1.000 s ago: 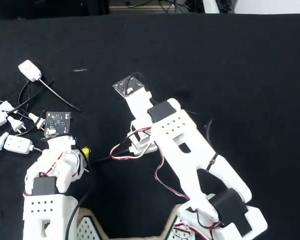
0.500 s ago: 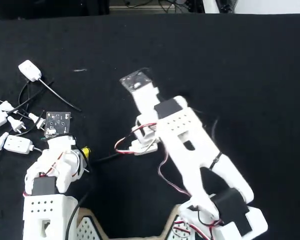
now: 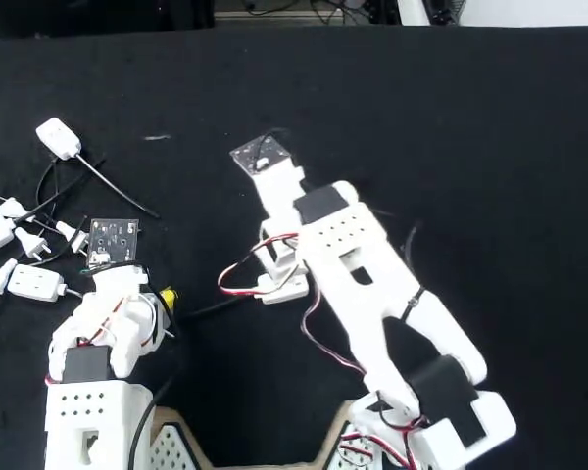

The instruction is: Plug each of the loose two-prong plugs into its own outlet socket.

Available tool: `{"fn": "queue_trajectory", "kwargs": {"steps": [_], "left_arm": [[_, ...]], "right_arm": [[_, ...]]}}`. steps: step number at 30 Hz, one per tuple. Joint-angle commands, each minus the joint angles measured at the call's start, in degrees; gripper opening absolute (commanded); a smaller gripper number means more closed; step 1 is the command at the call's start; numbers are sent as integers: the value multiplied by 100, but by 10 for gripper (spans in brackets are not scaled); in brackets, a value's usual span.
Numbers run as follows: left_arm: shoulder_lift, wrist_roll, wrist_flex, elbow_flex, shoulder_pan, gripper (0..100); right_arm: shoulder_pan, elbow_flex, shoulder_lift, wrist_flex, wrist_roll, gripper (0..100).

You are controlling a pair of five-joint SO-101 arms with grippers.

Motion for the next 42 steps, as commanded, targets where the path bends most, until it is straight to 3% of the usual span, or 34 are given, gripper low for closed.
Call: {"fn": "queue_trajectory", "kwargs": {"steps": [1, 16, 42], "left_arm": [[-44, 26, -9, -48, 31, 220], [-44, 26, -9, -48, 22, 220], [-44, 26, -9, -57, 22, 220]], "right_arm": [[-158, -303, -4, 185, -53, 11], [695, -295, -4, 281, 123, 11], [703, -330, -4, 633, 149, 11]]}}
